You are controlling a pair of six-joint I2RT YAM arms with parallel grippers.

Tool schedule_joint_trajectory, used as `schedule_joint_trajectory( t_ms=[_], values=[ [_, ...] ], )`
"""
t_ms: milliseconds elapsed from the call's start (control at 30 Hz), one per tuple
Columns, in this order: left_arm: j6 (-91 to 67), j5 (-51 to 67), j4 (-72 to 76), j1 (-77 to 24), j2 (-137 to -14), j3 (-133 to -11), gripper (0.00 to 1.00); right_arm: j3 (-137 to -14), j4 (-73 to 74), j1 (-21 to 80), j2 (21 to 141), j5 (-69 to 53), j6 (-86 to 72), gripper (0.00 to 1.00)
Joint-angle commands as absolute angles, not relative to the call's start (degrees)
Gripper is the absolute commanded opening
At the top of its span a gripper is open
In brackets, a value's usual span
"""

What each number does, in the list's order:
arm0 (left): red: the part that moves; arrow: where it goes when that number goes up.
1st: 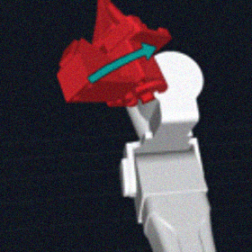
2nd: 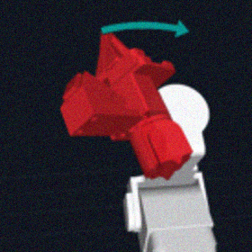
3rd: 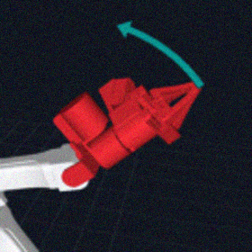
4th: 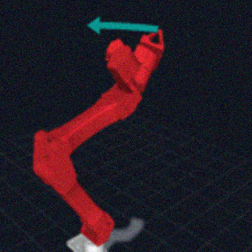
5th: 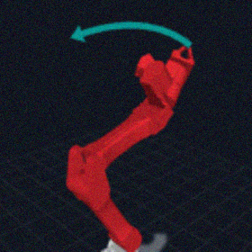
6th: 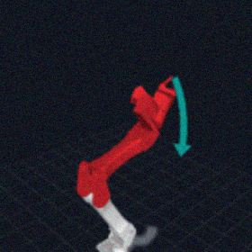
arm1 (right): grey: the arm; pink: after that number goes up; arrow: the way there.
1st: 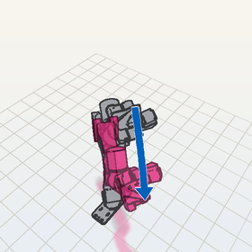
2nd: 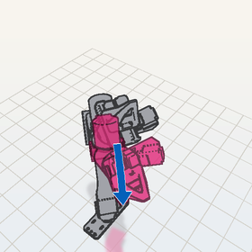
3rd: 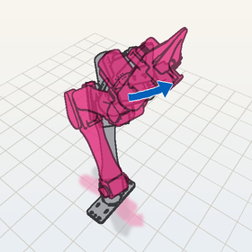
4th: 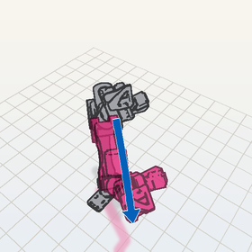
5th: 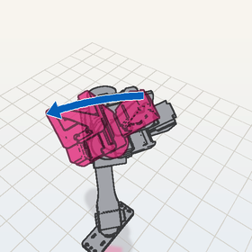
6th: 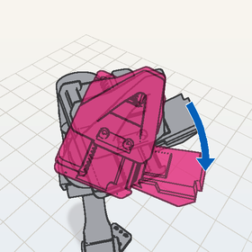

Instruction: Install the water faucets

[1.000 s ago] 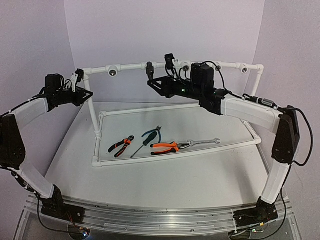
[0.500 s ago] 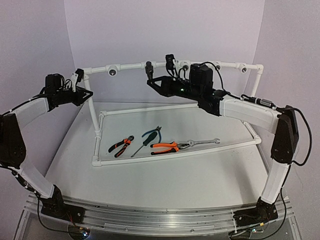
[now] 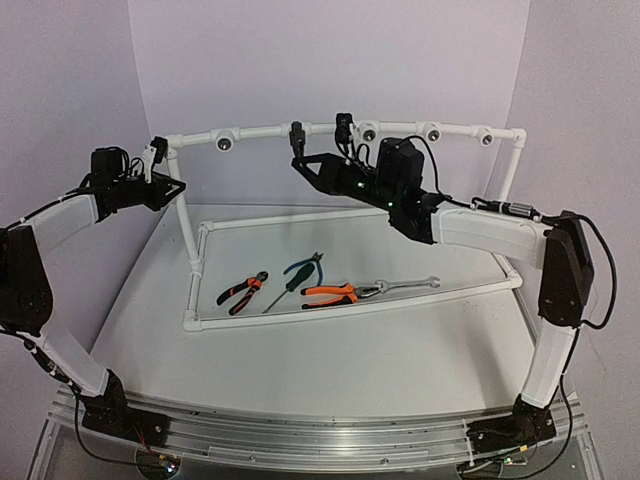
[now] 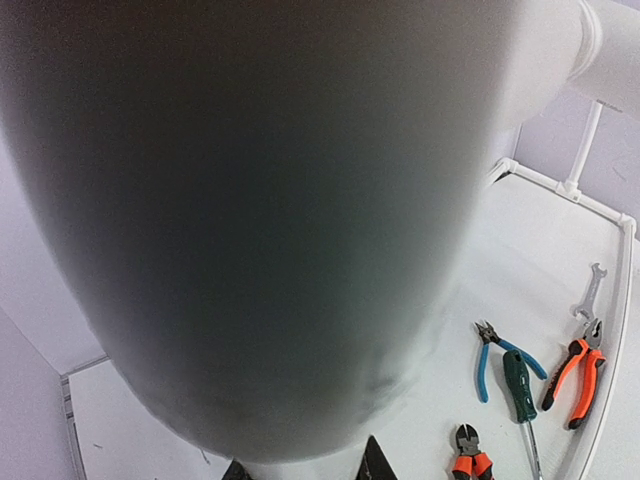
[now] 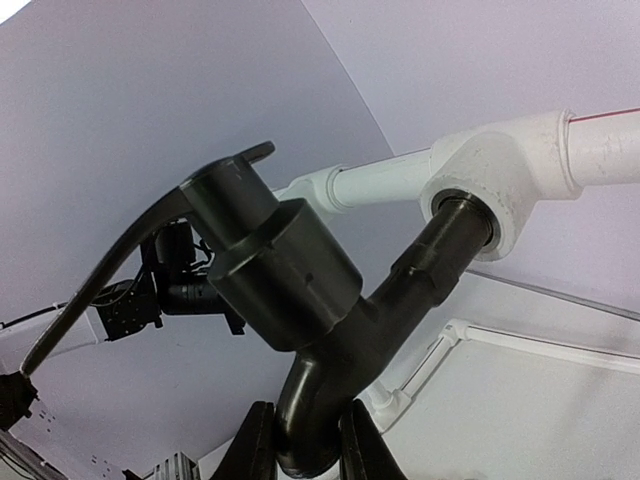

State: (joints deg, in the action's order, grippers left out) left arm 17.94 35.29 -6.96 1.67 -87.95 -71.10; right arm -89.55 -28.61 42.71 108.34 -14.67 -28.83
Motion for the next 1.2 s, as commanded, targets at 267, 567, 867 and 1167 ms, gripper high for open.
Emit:
schedule_joint_trajectory(
  t_ms=[267, 567, 867, 1167],
  values=[
    [27.69, 32.33, -19.07, 0.18, -89.65, -71.19, 0.0, -89.49, -34.59, 43.37, 110.21, -4.73, -30.91, 0.0],
    [27.52, 32.49, -18.81, 0.18, -89.66, -71.19, 0.0, -88.97, -34.68, 44.01, 110.73, -2.07, -32.34, 0.0],
    [27.78, 32.57, -18.87, 0.18, -89.94, -71.44, 0.0, -86.86, -34.43, 44.14, 107.48, -1.17, -28.93, 0.2],
    [28.4, 33.44, -19.71, 0.18, -91.02, -73.36, 0.0, -80.72, -33.51, 44.12, 100.04, -0.31, -24.13, 0.43]
  ],
)
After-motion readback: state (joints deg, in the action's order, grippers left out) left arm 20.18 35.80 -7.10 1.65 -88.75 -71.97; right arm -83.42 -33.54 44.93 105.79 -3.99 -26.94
